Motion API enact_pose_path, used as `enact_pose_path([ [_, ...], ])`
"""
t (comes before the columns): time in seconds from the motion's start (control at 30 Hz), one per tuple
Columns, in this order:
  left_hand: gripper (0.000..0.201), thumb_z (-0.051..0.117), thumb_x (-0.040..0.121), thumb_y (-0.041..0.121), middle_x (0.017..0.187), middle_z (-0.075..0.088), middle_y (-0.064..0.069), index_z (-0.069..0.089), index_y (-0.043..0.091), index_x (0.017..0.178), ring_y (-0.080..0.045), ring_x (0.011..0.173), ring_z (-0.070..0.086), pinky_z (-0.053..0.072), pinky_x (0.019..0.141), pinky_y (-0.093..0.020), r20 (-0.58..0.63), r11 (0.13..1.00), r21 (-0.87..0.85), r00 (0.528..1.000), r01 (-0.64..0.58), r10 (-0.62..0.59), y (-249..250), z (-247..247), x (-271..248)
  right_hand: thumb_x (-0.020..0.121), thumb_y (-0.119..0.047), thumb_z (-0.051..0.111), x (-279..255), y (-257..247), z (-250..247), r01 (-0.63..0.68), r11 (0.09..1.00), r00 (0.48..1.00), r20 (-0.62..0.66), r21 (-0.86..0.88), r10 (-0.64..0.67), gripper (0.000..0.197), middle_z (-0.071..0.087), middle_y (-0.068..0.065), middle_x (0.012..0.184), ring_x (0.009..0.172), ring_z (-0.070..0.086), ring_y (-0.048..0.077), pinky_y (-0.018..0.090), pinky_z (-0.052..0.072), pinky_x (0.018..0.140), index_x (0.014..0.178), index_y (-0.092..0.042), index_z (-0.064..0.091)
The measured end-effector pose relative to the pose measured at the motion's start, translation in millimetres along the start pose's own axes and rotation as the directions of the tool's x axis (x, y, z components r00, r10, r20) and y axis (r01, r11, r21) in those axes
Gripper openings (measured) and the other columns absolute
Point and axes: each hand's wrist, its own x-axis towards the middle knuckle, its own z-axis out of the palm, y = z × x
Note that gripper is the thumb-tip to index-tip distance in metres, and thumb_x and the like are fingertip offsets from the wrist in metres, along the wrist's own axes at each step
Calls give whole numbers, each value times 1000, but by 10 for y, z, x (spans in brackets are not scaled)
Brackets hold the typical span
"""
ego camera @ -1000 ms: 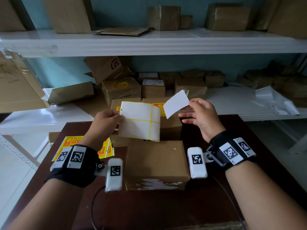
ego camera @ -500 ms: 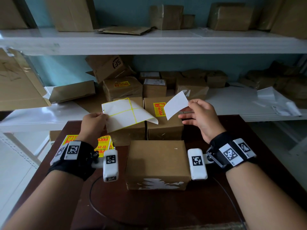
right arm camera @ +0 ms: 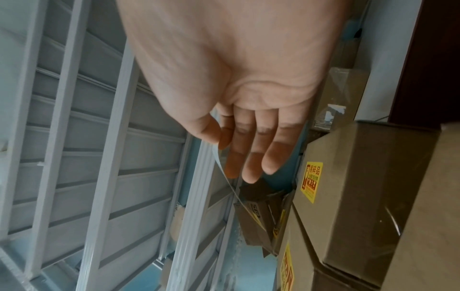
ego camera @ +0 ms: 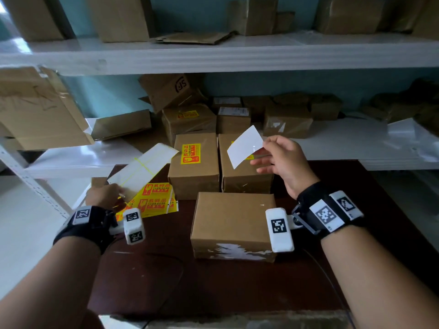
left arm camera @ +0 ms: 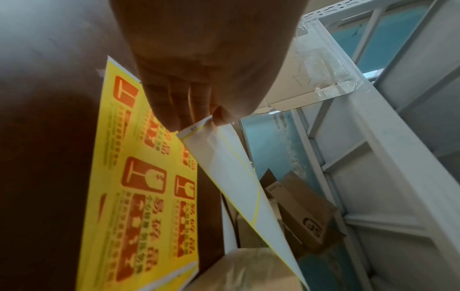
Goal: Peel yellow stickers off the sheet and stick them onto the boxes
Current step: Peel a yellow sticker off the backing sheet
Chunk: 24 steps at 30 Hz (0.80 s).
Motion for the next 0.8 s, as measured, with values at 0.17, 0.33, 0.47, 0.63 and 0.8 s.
enact_pose_path([
  [0.17,23,61,52,-4,64,70,-17,67,-5,74,-31,65,71,56,64,-42,-11,987,157,999,33,-32,-131,-27,-43,104,-19,49,-32,-11,115,-5,1000,999,41,-17,6,14,73,12,99,74,73,17,27,56,61,100,-13,61],
  [0.33,28,57,67,8,73,72,-21,63,1,93,-37,67,72,60,59,-47,-41,964,264,999,-3,14,-252,-37,72,104,-19,49,-62,5,137,-11,999,997,70,-48,15,14,73,7,97,74,73,16,28,56,62,99,-17,62],
  [0.47,47,63,48,26,71,74,-14,73,4,88,-36,63,73,59,57,-59,7,885,466,1000,-15,13,-566,-63,724,104,-18,49,-92,2,187,-18,997,996,84,-70,24,14,73,8,97,72,72,16,27,56,61,100,-17,62],
  [0.63,36,74,67,29,88,70,-16,66,4,91,-35,78,67,55,66,-36,1,787,615,998,-51,64,-370,7,194,104,-18,48,-107,8,316,-37,996,993,106,-85,46,15,73,12,102,72,73,17,28,56,61,104,-12,61],
  [0.8,40,76,66,39,83,71,-13,71,8,90,-32,75,67,51,61,-33,39,763,642,997,-75,65,-393,-19,170,104,-18,49,-123,23,412,-54,993,990,122,-105,67,18,72,13,106,72,73,17,29,56,61,109,-7,62],
])
